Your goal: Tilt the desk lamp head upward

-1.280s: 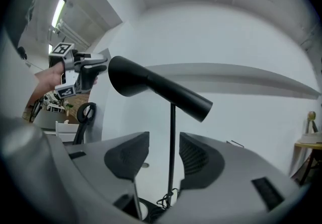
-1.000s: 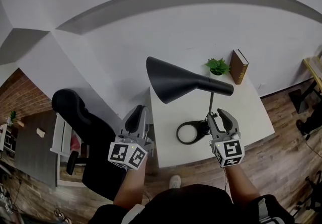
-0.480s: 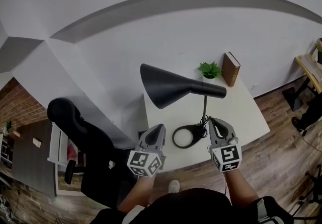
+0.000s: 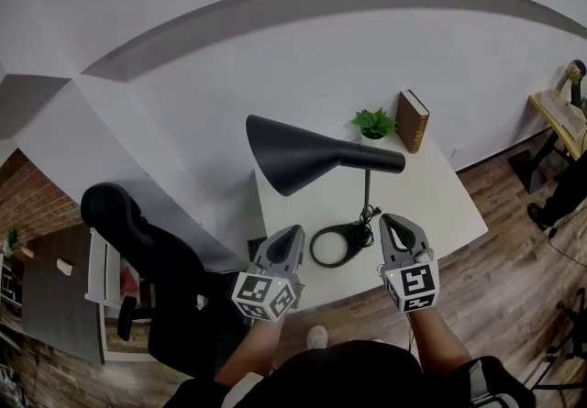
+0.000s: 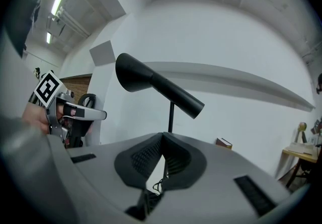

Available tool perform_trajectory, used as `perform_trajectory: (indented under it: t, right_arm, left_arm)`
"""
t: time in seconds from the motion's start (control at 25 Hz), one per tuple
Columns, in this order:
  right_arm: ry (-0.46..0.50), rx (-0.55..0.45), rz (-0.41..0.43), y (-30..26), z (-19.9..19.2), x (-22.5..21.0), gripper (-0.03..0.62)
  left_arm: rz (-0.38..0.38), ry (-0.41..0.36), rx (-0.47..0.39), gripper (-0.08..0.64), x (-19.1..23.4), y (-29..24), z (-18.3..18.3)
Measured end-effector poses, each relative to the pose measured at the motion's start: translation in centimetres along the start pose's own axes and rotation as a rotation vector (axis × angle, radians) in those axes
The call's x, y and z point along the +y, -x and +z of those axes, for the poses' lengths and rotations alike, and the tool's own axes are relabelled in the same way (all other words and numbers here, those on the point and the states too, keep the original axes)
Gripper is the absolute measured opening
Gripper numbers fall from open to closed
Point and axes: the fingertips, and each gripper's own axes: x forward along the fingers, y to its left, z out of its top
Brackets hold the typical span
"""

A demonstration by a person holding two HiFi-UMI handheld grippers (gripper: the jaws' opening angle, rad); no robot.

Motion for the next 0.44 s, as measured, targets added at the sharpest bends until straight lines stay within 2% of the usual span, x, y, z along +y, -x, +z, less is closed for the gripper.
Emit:
perform_trajectory:
  t: [0.44]
  right_arm:
    - [0.028, 0.012, 0.031, -0.7, -0.3, 1.7, 0.000]
  left_arm:
    - [-0.017, 0.006, 0.005, 0.008, -0.4, -0.2, -0.3]
